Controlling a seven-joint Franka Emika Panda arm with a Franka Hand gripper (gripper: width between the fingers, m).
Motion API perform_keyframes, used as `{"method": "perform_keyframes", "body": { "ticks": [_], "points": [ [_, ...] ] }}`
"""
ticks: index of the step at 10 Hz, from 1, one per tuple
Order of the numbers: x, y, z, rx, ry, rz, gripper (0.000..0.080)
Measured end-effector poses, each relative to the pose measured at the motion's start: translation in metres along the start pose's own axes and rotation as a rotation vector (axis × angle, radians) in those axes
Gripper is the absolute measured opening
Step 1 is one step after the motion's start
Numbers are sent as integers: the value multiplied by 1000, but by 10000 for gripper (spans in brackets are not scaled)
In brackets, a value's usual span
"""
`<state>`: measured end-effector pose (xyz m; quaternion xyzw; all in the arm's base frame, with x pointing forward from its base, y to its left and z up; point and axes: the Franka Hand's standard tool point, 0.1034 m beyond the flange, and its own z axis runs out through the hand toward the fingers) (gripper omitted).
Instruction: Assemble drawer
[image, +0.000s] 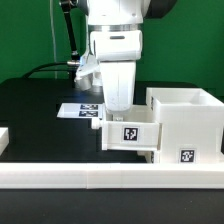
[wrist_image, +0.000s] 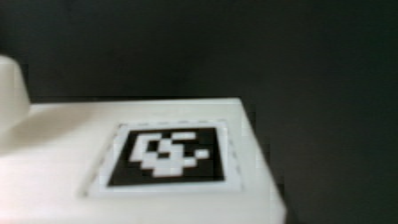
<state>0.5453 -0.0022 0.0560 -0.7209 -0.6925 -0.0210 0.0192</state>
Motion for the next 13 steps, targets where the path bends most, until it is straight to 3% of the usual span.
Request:
{"method": "perform_keyframes", "body": {
  "ticks": [3,8,11,13],
  "points": [
    [11,1,-1,2,0,-40,42],
    [12,1,-1,1,2,-39,42],
    [29,1,0,9,6,-46,42],
    [30,2,0,8,7,-51,42]
  ]
}}
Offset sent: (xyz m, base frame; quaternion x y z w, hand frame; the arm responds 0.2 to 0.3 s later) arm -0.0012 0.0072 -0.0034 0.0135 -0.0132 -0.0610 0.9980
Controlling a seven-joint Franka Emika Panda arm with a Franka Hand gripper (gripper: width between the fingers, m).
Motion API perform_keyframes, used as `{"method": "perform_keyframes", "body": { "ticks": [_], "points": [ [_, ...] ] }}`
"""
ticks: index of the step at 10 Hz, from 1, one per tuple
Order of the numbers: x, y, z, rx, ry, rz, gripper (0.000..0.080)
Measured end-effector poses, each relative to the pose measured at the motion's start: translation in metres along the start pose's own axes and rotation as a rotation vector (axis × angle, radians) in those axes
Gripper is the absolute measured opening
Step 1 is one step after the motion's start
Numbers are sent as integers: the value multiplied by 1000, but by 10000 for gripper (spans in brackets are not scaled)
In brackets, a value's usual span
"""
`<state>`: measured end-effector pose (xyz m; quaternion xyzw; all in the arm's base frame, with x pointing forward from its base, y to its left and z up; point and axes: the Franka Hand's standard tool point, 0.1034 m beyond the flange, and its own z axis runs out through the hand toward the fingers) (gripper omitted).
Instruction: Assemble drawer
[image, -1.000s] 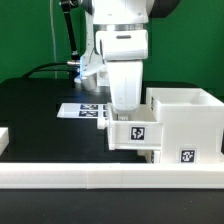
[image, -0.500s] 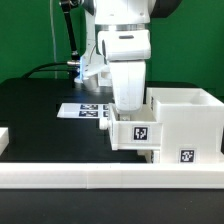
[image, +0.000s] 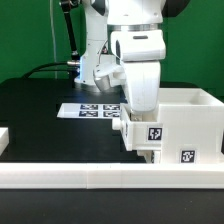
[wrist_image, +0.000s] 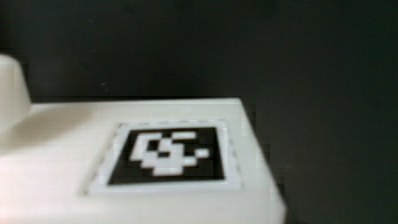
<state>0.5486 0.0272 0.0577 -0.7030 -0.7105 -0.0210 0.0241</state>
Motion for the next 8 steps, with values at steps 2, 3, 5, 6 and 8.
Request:
{"method": "perform_keyframes", "body": {
  "ticks": [2,3,5,6,8],
  "points": [
    [0,0,0,1,0,1,42],
    [0,1,-2,-3,-1,11,268],
    [3,8,-20,-32,-10,33,461],
    [4,8,-30,-27,-18,37,585],
    [-5,10,-51,-23,-37,26,629]
  ]
}}
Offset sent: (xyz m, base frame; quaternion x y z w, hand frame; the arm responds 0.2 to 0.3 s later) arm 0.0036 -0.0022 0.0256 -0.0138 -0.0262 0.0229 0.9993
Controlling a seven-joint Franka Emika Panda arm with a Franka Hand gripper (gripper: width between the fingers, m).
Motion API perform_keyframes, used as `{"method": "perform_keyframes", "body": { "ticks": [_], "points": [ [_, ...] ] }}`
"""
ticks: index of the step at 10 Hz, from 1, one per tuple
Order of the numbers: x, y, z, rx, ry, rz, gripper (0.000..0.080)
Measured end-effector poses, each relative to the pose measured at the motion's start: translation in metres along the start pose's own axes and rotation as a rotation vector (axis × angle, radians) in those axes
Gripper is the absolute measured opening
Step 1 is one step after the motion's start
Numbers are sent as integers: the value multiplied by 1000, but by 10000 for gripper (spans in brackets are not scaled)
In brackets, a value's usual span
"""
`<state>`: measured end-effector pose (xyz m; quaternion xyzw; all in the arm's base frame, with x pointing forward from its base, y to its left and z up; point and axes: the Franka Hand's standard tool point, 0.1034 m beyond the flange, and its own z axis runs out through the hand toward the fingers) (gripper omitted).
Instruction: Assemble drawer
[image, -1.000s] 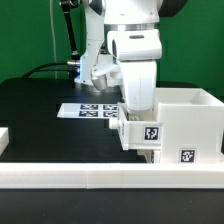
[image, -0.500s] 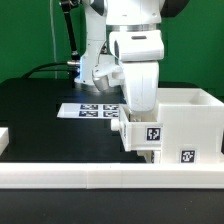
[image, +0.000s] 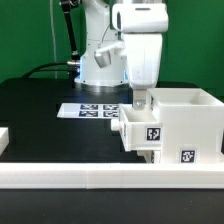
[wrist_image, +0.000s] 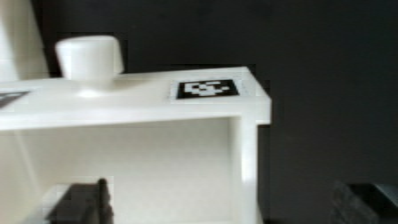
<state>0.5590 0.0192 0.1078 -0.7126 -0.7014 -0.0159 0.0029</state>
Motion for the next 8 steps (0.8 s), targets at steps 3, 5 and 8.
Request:
{"method": "perform_keyframes", "body": {
  "ticks": [3,5,8],
  "points": [
    [-38,-1,5,-1,-3,-37,648],
    [-55,-6,23,12,9,-44,648],
    [-50,-14,44,41,28,-47,648]
  ]
}}
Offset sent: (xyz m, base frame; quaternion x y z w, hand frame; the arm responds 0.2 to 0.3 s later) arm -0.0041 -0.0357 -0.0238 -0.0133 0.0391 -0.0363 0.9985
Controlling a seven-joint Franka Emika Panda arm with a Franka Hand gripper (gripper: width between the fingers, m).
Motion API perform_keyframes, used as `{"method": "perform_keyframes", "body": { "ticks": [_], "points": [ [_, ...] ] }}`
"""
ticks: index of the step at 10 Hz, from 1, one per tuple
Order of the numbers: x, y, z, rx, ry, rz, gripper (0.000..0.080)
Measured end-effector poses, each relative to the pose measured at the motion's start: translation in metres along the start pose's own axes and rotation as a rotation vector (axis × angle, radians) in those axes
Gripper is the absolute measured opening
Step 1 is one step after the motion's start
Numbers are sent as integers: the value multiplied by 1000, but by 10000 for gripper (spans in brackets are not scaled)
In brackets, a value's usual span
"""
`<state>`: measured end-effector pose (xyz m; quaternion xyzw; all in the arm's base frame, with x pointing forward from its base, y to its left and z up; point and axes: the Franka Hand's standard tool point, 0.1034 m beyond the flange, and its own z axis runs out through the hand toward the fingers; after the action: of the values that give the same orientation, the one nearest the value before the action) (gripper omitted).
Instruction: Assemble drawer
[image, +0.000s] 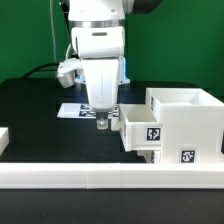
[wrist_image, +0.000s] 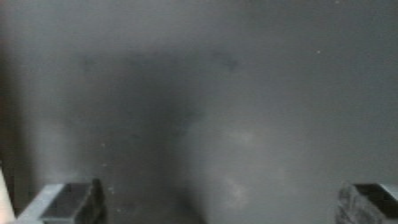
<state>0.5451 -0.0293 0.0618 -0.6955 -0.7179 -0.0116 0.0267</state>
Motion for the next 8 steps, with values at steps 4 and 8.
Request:
{"method": "perform_keyframes", "body": {
  "ticks": [4,8],
  "points": [
    [32,12,-6,-2,9,35,648],
    [52,16,-5,15,9,80,648]
  ]
}}
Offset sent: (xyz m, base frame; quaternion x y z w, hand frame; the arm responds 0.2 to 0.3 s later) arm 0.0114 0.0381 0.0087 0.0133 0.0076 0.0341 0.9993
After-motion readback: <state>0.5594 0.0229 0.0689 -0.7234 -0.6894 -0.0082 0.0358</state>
